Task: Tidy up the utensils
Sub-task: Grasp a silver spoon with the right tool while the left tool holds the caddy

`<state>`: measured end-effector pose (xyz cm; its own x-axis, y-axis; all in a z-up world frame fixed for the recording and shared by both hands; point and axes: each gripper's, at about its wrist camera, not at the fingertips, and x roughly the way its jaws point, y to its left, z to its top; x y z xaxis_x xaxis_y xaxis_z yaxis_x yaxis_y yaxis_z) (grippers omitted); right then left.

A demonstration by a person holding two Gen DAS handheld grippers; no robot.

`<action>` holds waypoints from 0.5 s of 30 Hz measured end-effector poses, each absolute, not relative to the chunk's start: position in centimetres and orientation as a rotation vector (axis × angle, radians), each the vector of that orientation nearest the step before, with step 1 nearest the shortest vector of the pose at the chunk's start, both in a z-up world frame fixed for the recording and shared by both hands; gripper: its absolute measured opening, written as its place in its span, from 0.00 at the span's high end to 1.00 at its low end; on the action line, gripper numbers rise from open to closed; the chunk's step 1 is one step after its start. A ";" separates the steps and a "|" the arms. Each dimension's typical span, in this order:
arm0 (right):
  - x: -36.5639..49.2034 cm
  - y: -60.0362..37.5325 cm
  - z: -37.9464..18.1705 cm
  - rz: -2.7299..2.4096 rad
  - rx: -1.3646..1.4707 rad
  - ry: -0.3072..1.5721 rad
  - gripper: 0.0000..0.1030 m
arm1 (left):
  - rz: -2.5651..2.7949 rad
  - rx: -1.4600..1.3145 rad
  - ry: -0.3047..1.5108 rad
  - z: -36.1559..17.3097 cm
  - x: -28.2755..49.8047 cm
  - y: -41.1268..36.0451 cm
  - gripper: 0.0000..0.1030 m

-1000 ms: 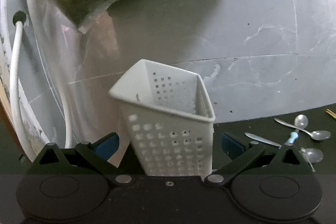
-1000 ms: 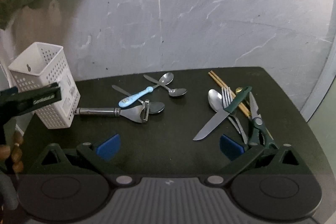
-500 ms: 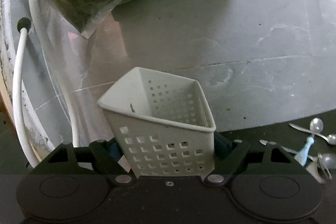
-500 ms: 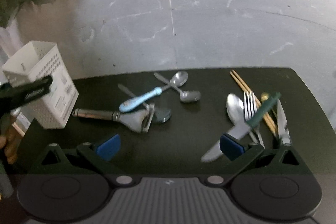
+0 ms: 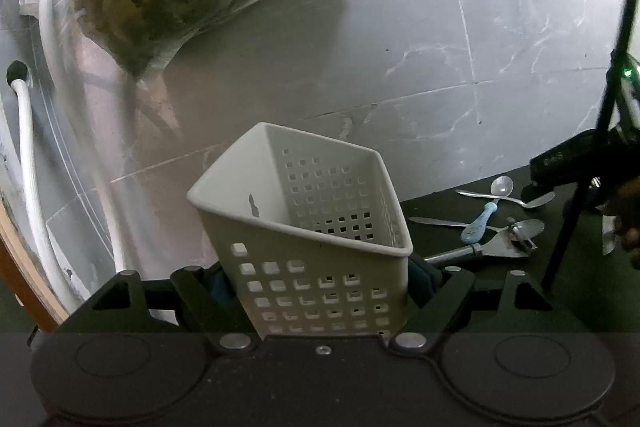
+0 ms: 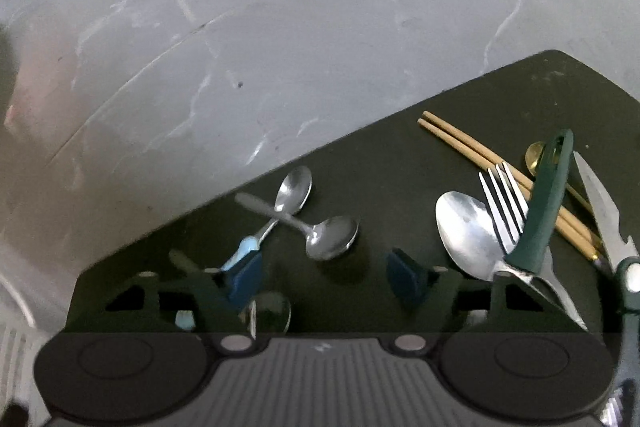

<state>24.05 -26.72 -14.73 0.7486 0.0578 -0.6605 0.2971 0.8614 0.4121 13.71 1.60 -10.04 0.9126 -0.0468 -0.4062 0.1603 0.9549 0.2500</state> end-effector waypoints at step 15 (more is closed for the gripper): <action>22.7 -25.6 -11.5 -0.383 0.352 0.707 0.99 | -0.199 0.274 0.409 -10.1 13.0 1.3 0.20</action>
